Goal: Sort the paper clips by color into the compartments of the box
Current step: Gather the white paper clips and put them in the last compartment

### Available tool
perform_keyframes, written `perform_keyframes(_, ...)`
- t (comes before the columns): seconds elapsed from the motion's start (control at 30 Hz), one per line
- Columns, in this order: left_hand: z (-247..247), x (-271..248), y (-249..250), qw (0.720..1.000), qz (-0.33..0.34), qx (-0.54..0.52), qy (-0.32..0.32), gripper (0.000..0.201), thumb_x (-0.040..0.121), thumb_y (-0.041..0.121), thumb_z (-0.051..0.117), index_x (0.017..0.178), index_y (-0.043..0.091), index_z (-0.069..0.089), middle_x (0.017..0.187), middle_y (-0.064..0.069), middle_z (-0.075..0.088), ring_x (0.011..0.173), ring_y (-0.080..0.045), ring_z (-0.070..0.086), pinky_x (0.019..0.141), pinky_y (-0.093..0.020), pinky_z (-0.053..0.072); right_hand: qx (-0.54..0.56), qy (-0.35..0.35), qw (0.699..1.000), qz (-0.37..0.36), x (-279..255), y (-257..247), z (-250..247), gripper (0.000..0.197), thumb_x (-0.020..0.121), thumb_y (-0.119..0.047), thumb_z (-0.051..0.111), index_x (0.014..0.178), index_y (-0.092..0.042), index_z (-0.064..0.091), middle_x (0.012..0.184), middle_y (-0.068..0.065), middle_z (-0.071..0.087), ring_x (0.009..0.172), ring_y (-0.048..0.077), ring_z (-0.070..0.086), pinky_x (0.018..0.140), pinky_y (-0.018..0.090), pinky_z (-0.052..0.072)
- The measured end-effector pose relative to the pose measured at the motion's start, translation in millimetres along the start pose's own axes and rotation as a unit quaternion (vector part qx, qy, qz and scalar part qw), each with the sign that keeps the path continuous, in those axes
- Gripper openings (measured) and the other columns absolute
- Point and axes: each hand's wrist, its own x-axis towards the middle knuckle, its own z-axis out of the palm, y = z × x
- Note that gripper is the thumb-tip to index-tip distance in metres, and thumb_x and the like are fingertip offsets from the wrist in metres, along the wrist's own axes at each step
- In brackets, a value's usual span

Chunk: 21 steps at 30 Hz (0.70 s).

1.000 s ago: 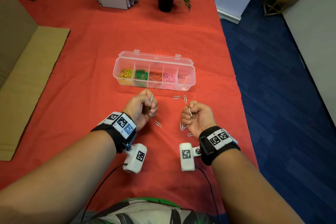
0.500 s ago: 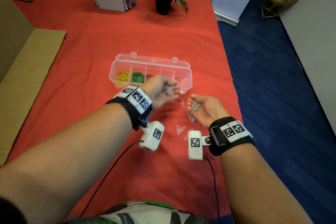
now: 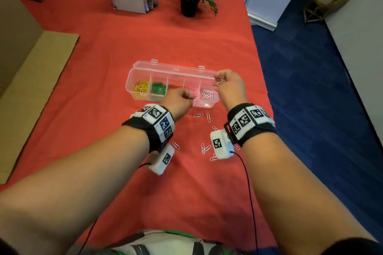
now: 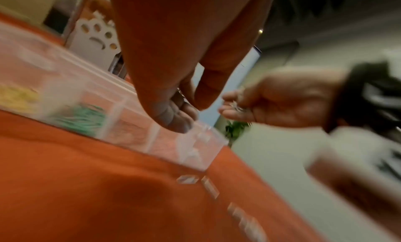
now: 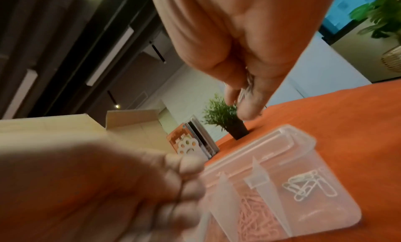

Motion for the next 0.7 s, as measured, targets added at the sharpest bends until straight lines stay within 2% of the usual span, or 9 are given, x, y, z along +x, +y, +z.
perform_keyframes(0.07, -5.3, -16.0, -24.6, 0.996, 0.024, 0.085, -0.029, 0.018, 0.082, 0.001, 0.057, 0.095, 0.005, 0.068, 0.100, -0.015, 0.070, 0.087, -0.024, 0.063, 0.086, -0.029, 0.048, -0.076, -0.047, 0.996, -0.024, -2.4, -9.3, 7.5, 0.048, 0.077, 0.008, 0.041, 0.114, -0.014, 0.062, 0.123, 0.012, 0.060, 0.112, 0.027, 0.058, 0.099, 0.033, 0.045)
perform_keyframes(0.1, -8.0, -22.8, -36.5, 0.992, 0.023, 0.116, -0.049, 0.019, 0.082, 0.001, 0.057, 0.095, 0.006, 0.069, 0.100, -0.014, 0.071, 0.093, -0.026, 0.065, 0.090, -0.031, 0.049, -0.102, -0.057, 0.993, -0.030, -3.8, -11.7, 7.9, 0.055, 0.077, 0.011, 0.038, 0.122, -0.012, 0.059, 0.127, 0.011, 0.059, 0.113, 0.025, 0.057, 0.093, 0.024, 0.044)
perform_keyframes(0.17, -12.2, -35.1, -55.8, 0.981, 0.016, 0.176, -0.078, 0.022, 0.082, 0.003, 0.057, 0.099, 0.009, 0.070, 0.104, -0.011, 0.071, 0.100, -0.025, 0.065, 0.094, -0.030, 0.049, -0.107, -0.034, 0.992, -0.049, -8.3, -12.1, 4.1, 0.063, 0.072, 0.015, 0.035, 0.123, -0.013, 0.059, 0.124, 0.008, 0.062, 0.100, 0.019, 0.061, 0.079, 0.017, 0.043)
perform_keyframes(0.2, -13.7, -40.6, -62.5, 0.970, 0.023, 0.224, -0.091, 0.025, 0.082, 0.005, 0.058, 0.103, 0.011, 0.069, 0.108, -0.008, 0.071, 0.103, -0.023, 0.064, 0.095, -0.027, 0.047, -0.092, -0.019, 0.994, -0.060, -11.3, -9.9, 1.3, 0.064, 0.070, 0.016, 0.034, 0.120, -0.012, 0.062, 0.120, 0.007, 0.065, 0.093, 0.016, 0.061, 0.078, 0.016, 0.044)
perform_keyframes(0.3, -15.2, -52.1, -75.7, 0.917, 0.099, 0.369, -0.114, 0.034, 0.082, 0.013, 0.059, 0.116, 0.016, 0.063, 0.119, -0.004, 0.064, 0.113, -0.020, 0.057, 0.097, -0.023, 0.037, -0.062, -0.019, 0.997, -0.043, -22.7, 8.7, -2.1, 0.050, 0.070, 0.016, 0.037, 0.104, -0.006, 0.067, 0.100, 0.011, 0.070, 0.090, 0.020, 0.065, 0.087, 0.031, 0.052)
perform_keyframes(0.37, -14.3, -55.3, -79.9, 0.897, 0.135, 0.400, -0.131, 0.036, 0.081, 0.018, 0.062, 0.117, 0.019, 0.062, 0.116, -0.004, 0.062, 0.111, -0.021, 0.056, 0.095, -0.026, 0.040, -0.121, -0.036, 0.992, -0.012, -34.5, 27.5, -4.1, 0.039, 0.076, 0.010, 0.042, 0.097, -0.009, 0.068, 0.092, 0.010, 0.070, 0.089, 0.024, 0.065, 0.082, 0.026, 0.050)
perform_keyframes(0.43, -11.9, -55.7, -82.5, 0.881, 0.162, 0.422, -0.142, 0.031, 0.081, 0.020, 0.061, 0.112, 0.021, 0.064, 0.109, -0.005, 0.060, 0.105, -0.024, 0.058, 0.089, -0.030, 0.044, -0.215, -0.061, 0.975, -0.002, -45.4, 50.7, -2.5, 0.031, 0.080, 0.003, 0.046, 0.098, -0.011, 0.068, 0.097, 0.013, 0.070, 0.094, 0.026, 0.065, 0.082, 0.025, 0.046)
perform_keyframes(0.6, -6.8, -57.0, -84.3, 0.839, 0.190, 0.485, -0.161, 0.023, 0.085, 0.016, 0.049, 0.105, 0.018, 0.061, 0.104, -0.008, 0.058, 0.099, -0.030, 0.058, 0.081, -0.036, 0.046, -0.365, -0.095, 0.926, -0.005, -69.8, 89.4, 17.9, 0.024, 0.085, -0.013, 0.056, 0.108, -0.004, 0.057, 0.111, 0.018, 0.053, 0.107, 0.036, 0.054, 0.087, 0.040, 0.049)
perform_keyframes(0.7, -3.1, -56.9, -87.4, 0.816, 0.186, 0.524, -0.160, 0.021, 0.087, 0.013, 0.045, 0.107, 0.011, 0.054, 0.105, -0.012, 0.057, 0.099, -0.032, 0.058, 0.082, -0.037, 0.044, -0.403, -0.083, 0.911, -0.025, -78.3, 93.7, 26.0, 0.028, 0.085, -0.004, 0.050, 0.113, -0.003, 0.049, 0.116, 0.017, 0.047, 0.111, 0.035, 0.047, 0.087, 0.042, 0.047)
